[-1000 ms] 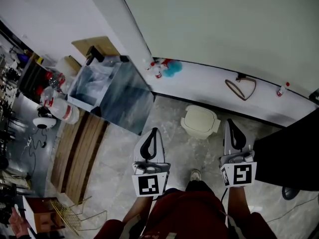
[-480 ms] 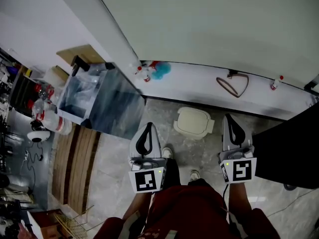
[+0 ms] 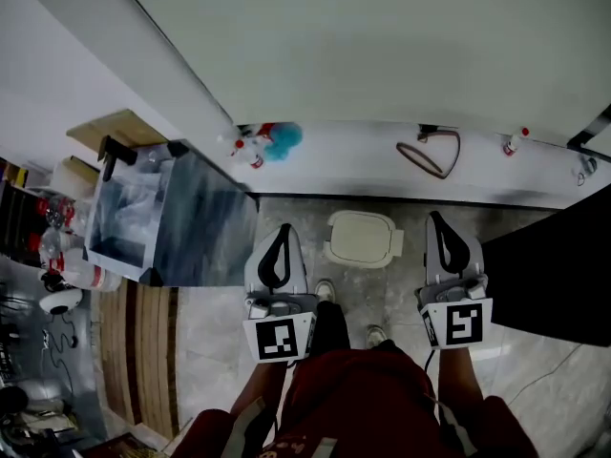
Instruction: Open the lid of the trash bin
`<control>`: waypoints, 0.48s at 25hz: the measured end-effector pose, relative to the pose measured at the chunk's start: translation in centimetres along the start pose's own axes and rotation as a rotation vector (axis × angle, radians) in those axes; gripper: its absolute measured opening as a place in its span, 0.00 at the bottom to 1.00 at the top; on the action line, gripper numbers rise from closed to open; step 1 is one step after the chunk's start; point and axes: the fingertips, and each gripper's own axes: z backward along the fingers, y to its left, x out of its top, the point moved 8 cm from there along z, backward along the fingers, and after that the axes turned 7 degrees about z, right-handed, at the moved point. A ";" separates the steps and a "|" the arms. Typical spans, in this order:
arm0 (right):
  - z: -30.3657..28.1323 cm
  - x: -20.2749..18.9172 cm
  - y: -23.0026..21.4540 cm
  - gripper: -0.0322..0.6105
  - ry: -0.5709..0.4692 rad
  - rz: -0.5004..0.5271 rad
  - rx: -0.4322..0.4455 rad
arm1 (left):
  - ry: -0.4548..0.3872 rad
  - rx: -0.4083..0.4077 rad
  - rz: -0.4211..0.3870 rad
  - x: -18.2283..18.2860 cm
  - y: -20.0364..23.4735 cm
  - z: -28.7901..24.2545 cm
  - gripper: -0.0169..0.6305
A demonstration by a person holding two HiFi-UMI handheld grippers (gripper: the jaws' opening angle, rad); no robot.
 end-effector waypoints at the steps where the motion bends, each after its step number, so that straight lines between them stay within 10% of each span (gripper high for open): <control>1: -0.8 -0.1 0.3 0.05 0.008 0.007 -0.005 | 0.008 -0.011 0.002 -0.3 0.6 -0.7 0.03; 12: -9.2 -0.8 4.0 0.05 0.102 0.011 -0.071 | 0.101 -0.117 0.047 -3.8 8.1 -7.7 0.03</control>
